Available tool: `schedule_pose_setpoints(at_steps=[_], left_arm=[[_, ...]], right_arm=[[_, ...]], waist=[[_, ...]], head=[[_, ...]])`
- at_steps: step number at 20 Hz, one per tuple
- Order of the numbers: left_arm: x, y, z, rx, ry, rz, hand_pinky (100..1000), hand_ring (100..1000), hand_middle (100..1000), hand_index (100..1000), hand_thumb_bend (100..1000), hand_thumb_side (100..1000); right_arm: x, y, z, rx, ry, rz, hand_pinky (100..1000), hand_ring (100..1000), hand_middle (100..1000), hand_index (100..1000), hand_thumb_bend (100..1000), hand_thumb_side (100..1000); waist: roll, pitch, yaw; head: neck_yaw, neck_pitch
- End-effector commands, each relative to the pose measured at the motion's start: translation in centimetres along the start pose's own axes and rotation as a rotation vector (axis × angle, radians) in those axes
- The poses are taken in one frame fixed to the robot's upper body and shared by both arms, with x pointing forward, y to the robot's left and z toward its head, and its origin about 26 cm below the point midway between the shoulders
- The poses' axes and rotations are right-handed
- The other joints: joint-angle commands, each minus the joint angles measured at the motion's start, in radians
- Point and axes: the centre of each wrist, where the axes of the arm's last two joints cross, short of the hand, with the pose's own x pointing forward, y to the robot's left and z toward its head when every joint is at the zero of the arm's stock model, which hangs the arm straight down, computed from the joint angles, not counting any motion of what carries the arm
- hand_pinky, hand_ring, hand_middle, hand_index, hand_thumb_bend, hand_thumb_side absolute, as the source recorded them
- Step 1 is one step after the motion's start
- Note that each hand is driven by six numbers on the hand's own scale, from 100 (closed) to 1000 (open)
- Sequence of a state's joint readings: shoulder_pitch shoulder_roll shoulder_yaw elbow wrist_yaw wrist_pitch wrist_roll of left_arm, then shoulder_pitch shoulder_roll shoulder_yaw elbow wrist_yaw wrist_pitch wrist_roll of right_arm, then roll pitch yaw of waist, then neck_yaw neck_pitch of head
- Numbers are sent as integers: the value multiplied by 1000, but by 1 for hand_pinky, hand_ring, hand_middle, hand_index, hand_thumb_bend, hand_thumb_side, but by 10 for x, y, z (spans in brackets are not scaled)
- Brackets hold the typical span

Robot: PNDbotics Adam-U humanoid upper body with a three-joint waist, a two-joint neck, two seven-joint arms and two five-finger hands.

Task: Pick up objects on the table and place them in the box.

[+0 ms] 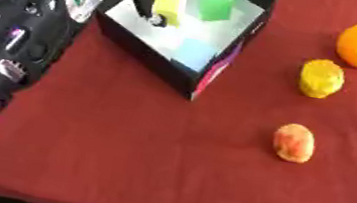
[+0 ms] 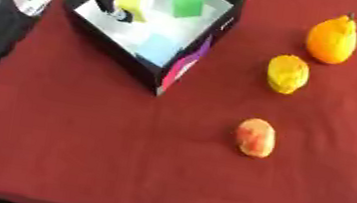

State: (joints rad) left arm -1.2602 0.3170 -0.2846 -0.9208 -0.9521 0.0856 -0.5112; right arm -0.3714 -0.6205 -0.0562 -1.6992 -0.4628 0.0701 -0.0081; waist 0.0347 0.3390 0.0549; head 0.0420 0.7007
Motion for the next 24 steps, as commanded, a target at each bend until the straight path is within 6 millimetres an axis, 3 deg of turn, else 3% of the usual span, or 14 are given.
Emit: schedule_pose_setpoints(at_steps=[1,3,6,10,11,13,16,18,21,24], left_arm=[[-6,15,4,56,9,-35,899,836,734,859,898,407],[-7,17,6,74,19,-39,911,842,738,868,909,438],[-7,24,11,117,36,-25,917,843,738,875,896,414],[-14,37,25,206,26,66,903,814,711,851,714,391],[-17,42,33,245,19,106,893,801,703,841,609,382],[-28,55,55,353,9,195,883,790,706,833,501,365],[-49,68,98,512,-4,322,860,767,725,825,401,416],[-65,70,132,623,-1,404,837,752,721,820,348,389],[-80,63,179,798,7,505,822,751,730,833,310,432],[-90,37,210,950,25,641,816,763,754,846,273,493]], right_arm=[[9,-4,-2,3,-21,25,913,927,818,905,100,730],[8,-4,-2,4,-16,26,913,927,817,905,100,732],[7,-3,-2,2,-12,27,912,927,818,905,100,732],[7,-4,0,-2,-16,31,912,928,818,905,100,726],[8,-5,0,-4,-19,35,912,928,818,905,100,721],[10,-8,2,-11,-26,44,912,928,818,905,100,714],[13,-13,4,-21,-35,59,912,929,818,905,100,708],[14,-16,6,-26,-40,70,912,929,818,905,100,705],[17,-18,9,-25,-48,83,912,930,819,905,100,700],[19,-20,10,-26,-54,91,912,930,819,906,100,696]], waist=[[-3,-23,2],[-4,-23,4],[-6,-24,6],[-8,-26,10],[-8,-27,12],[-8,-30,17],[-7,-35,26],[-7,-39,33],[-9,-40,41],[-11,-37,48]], head=[[0,-11],[0,-8],[1,-5],[-5,1],[-9,3],[-21,6],[-39,11],[-51,8],[-66,2],[-74,-3]])
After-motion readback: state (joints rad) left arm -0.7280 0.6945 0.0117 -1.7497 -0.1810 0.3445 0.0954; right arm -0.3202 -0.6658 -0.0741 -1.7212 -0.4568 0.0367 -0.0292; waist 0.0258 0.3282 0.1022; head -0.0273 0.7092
